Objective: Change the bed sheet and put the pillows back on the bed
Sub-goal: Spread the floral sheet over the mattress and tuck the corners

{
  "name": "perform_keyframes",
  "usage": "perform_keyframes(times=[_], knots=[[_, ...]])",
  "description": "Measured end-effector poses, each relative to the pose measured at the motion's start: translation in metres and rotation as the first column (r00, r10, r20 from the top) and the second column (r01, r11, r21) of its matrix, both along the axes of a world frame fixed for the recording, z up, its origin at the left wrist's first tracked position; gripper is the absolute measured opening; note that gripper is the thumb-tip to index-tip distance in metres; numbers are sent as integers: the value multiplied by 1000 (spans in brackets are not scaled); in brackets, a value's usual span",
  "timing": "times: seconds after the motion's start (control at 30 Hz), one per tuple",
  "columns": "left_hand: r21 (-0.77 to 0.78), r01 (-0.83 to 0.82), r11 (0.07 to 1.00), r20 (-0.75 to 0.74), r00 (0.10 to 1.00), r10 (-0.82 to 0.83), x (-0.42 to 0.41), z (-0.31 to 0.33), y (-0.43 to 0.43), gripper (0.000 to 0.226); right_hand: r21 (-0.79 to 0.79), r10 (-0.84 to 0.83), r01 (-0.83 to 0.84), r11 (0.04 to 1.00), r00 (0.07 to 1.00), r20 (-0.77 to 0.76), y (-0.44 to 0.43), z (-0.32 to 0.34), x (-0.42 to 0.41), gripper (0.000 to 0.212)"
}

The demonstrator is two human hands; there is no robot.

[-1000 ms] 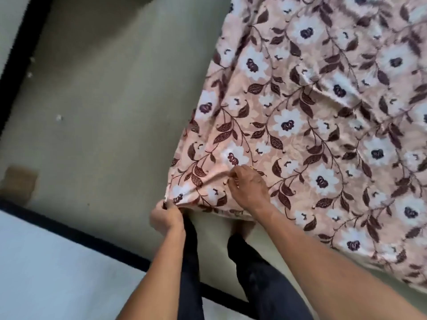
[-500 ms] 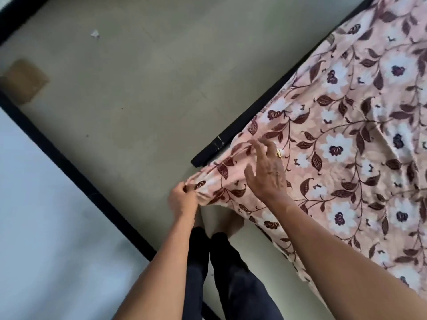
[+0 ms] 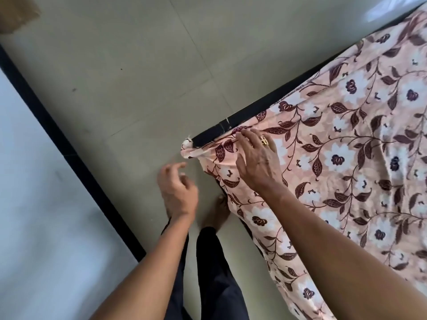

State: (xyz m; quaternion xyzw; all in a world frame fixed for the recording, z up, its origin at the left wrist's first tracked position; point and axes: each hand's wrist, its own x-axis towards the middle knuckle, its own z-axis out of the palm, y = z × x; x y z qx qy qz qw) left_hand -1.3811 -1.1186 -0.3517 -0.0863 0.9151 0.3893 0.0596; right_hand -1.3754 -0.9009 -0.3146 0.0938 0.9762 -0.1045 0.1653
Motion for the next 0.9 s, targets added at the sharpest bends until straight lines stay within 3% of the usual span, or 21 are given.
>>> perform_keyframes(times=[0.07,0.13,0.23,0.3,0.4,0.47,0.53,0.63,0.7,0.83,0.9], knots=[[93,264,960,17,964,-266,14,14,13,37,17,45,-46,999,997,61,0,1,-7,58],[145,416,898,150,887,-436,16,15,27,51,33,91,-98,995,982,164,1,2,-16,65],[207,420,884,328,821,-467,2,1,44,63,53,102,-123,991,947,303,2,-2,-40,73],[262,350,899,369,825,-428,-8,-8,53,58,86,89,-130,988,923,375,-1,-7,-52,78],[427,103,899,472,822,-318,-17,-16,65,46,146,74,-165,975,868,491,-7,-14,-63,91],[447,-30,894,559,790,-253,-22,-25,71,40,179,71,-192,965,846,528,-11,-14,-68,92],[431,-204,879,648,748,-144,-28,-33,75,43,151,88,-172,973,891,445,-10,-8,-63,75],[371,-392,842,785,617,-59,-34,-44,73,42,29,100,-106,994,982,158,-3,8,-34,43],[376,-468,800,807,589,-35,-34,-50,71,47,-39,126,-122,992,985,116,-1,12,-12,50],[494,-570,657,727,685,47,-29,-58,60,29,19,223,-237,971,937,268,-3,-17,-20,68],[421,-685,595,727,647,230,-21,-58,46,36,96,190,-238,967,917,352,-12,-27,-44,72]])
